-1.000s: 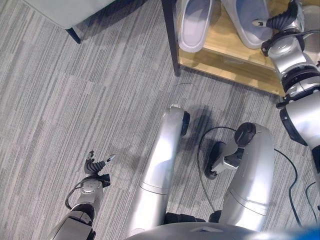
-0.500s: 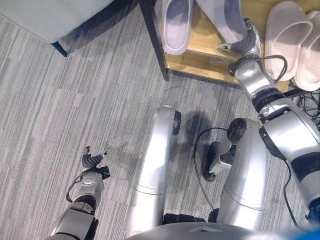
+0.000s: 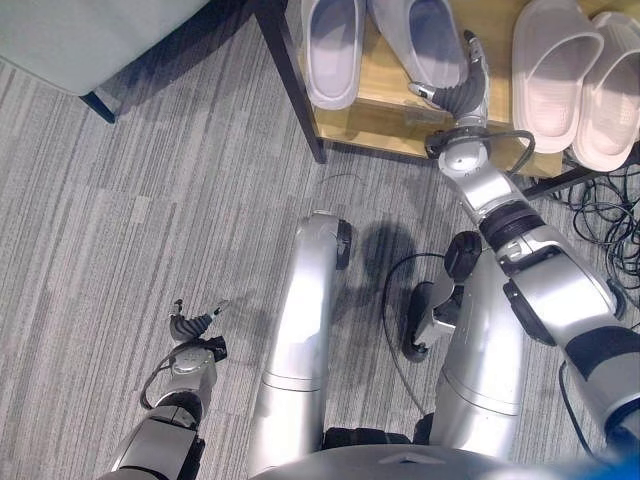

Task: Arrange the slippers neatly on the shoe rack.

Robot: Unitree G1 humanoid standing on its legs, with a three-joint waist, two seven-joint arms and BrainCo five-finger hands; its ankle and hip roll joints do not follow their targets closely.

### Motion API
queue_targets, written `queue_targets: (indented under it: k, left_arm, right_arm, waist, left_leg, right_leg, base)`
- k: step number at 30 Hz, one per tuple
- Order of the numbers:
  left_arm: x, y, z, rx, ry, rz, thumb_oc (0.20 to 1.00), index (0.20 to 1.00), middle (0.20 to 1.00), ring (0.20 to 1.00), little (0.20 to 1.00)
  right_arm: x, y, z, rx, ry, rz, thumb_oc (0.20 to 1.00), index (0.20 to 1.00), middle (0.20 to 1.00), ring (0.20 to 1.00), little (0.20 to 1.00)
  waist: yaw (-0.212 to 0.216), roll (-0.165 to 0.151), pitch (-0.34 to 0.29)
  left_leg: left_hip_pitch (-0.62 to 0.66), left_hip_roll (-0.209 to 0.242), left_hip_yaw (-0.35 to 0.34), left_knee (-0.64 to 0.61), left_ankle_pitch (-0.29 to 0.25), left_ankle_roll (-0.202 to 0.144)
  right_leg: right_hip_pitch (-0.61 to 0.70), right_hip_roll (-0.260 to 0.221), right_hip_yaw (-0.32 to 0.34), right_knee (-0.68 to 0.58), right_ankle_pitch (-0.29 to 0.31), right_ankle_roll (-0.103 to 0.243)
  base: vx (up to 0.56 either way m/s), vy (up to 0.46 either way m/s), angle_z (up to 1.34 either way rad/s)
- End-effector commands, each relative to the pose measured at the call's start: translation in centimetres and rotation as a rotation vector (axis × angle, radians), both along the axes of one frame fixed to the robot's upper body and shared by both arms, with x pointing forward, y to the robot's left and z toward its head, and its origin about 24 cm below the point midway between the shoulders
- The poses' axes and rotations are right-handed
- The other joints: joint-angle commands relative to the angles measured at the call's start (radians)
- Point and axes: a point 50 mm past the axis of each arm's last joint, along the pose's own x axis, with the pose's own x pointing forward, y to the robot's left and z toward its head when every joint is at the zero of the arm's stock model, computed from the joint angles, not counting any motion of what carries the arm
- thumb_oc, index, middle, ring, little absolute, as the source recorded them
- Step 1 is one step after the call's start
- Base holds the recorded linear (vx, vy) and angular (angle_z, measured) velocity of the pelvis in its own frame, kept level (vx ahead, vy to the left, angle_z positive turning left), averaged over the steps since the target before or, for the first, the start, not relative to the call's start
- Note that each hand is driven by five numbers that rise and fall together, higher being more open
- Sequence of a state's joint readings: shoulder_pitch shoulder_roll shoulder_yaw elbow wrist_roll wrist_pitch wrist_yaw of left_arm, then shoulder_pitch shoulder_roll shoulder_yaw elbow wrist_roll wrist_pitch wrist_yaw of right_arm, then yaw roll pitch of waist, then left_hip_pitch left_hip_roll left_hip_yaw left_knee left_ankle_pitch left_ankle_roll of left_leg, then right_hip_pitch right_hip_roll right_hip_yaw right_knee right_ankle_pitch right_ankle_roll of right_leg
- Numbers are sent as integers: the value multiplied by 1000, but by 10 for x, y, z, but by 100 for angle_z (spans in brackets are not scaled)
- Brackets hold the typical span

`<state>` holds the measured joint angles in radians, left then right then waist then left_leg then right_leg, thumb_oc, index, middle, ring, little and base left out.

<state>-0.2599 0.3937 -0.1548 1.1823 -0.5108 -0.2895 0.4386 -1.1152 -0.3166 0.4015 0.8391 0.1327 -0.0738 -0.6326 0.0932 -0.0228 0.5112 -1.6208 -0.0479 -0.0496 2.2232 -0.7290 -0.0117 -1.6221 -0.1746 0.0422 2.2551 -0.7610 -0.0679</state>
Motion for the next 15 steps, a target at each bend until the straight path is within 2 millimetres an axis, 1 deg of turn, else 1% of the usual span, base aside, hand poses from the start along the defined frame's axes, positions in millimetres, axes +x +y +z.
queue_targets:
  k: [1,2,3,6,11,15]
  left_arm:
    - [-14,1,-8,56,67,-14,1000,1000,1000,1000,1000]
    - [-14,-3,-9,59,77,-20,1000,1000,1000,1000,1000]
    - [-14,-4,-10,76,87,-34,1000,1000,1000,1000,1000]
    - [-17,-3,-10,112,110,-45,1000,1000,1000,1000,1000]
    - [-16,-1,-8,129,106,-31,1000,1000,1000,1000,1000]
    - [-14,-3,-9,114,102,-21,1000,1000,1000,1000,1000]
  right_arm:
    - [-11,15,34,48,-187,57,1000,1000,1000,1000,1000]
    - [-19,15,30,103,-225,52,1000,1000,1000,1000,1000]
    - [-22,11,26,120,-241,27,1000,1000,1000,1000,1000]
    - [-27,6,19,155,-266,7,1000,1000,1000,1000,1000]
    - [-28,2,10,197,-247,7,1000,1000,1000,1000,1000]
    - [-27,13,6,169,-216,76,1000,1000,1000,1000,1000]
  waist:
    - [38,-25,9]
    - [31,-22,9]
    - [28,-20,9]
    - [23,-16,9]
    - [23,-10,9]
    - [25,-10,9]
  left_leg:
    - [51,-66,-119,-1,-63,2]
    - [51,-64,-116,-3,-62,4]
    - [51,-64,-113,-5,-62,6]
    - [51,-62,-109,-3,-63,8]
    - [51,-62,-108,-4,-61,9]
    - [51,-63,-109,-2,-60,8]
  right_leg:
    - [74,-29,205,53,56,-36]
    - [73,-28,204,54,57,-35]
    - [72,-27,205,56,57,-35]
    - [68,-24,205,60,56,-36]
    - [64,-20,205,64,55,-35]
    - [67,-19,201,65,59,-32]
  base:
    - [12,-35,-3]
    - [10,-27,-4]
    - [5,-18,-5]
    - [-2,-10,-5]
    - [0,0,0]
    - [0,0,0]
